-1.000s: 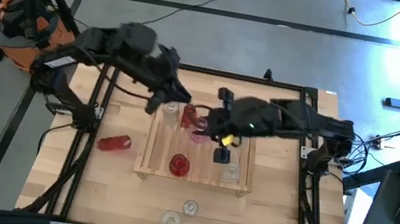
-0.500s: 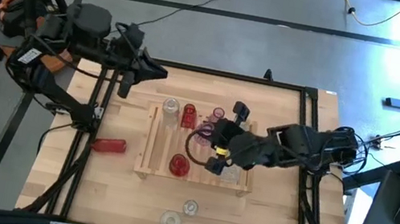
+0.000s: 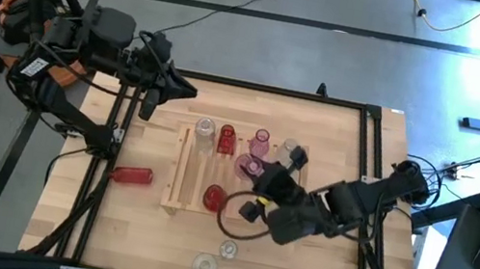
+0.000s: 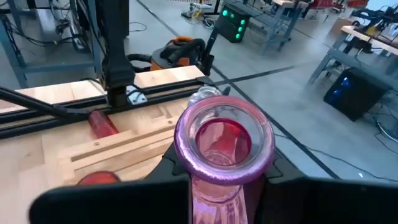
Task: Sort vases onto shelf
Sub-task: Put the violet vase on the shelf aligned with the other violet vase
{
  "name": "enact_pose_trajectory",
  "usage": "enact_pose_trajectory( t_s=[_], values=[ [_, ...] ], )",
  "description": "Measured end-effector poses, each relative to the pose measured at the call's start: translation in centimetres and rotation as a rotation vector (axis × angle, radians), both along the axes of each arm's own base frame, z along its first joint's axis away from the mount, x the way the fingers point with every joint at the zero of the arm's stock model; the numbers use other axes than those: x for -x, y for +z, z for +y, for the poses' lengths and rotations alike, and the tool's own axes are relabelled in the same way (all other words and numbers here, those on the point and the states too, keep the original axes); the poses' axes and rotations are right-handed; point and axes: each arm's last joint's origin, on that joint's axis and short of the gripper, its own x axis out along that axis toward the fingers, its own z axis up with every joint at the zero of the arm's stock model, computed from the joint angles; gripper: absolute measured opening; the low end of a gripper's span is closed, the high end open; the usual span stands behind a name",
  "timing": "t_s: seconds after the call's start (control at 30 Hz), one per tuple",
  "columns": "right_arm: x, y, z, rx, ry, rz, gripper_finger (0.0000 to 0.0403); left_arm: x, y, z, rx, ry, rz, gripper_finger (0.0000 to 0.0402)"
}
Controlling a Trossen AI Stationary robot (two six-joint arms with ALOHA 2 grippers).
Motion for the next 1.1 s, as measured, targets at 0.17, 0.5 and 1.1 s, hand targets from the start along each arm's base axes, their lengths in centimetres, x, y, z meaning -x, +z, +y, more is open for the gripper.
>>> enact_pose_trajectory(
  t_s=[0.17, 0.5, 1.1],
  values=[
    [0.0, -1.2, 1.5, 0.025, -0.011, 0.004, 0.0046, 0.0, 0.0, 0.0, -0.020, -0.009, 0.006, 0.0034],
    [-1.5, -4.8, 2.7, -0.055, -0.099, 0.015, 0.0046, -0.2, -0.1, 0.1, -0.023, 0.001, 0.012, 0.0034],
    [-1.6, -5.8, -0.5, -0.147, -0.235, 0.097, 0.0046, -0.2, -0.1, 0.0, -0.023, 0.001, 0.013, 0.0034]
  ],
)
